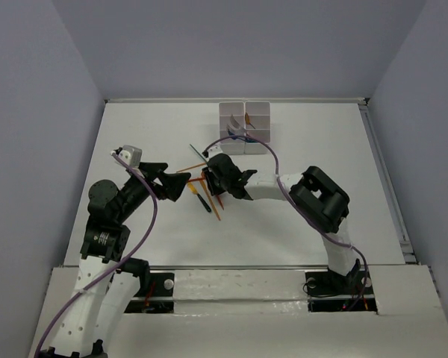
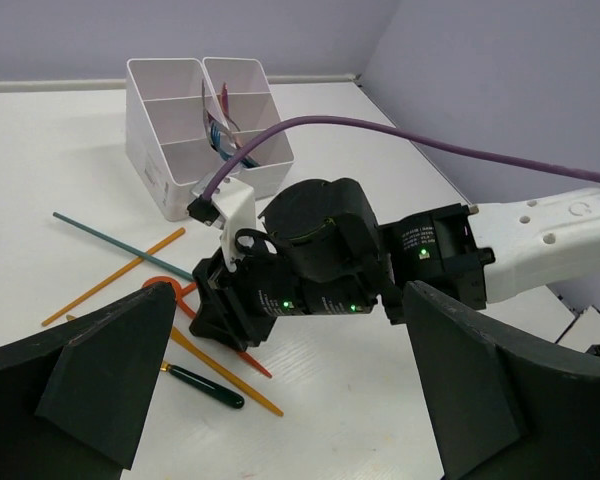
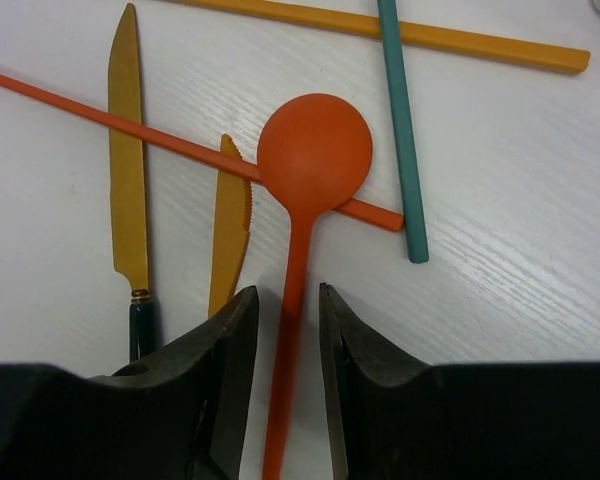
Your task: Sort the eating utensils into containers
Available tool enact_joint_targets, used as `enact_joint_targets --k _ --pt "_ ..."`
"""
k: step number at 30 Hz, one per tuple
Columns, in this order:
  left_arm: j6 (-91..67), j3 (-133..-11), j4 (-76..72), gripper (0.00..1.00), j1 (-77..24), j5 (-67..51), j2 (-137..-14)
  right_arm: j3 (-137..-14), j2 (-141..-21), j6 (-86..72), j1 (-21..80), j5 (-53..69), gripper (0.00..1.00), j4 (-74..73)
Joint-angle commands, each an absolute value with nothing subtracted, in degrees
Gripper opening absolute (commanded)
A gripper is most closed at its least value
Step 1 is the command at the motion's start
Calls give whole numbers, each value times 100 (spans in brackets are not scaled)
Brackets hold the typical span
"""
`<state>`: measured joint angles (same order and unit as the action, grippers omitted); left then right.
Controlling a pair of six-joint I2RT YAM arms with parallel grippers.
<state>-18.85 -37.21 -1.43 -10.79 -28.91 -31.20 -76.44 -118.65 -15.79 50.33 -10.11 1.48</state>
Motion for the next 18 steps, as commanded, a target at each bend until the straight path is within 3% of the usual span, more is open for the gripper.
enact_joint_targets --k 1,9,18 --pt "-1890 -3867 -387 99 -1090 -3023 -3059 -7980 -12085 -1398 5071 -1248 33 -202" --pt "-1881 -3867 -387 99 -1090 -3015 -3059 -7998 -12006 -1248 5071 -1160 6 -211" --pt "-1890 -3867 -378 99 -1090 -3006 -3067 -7884 -11207 -1125 5071 -1064 0 -62"
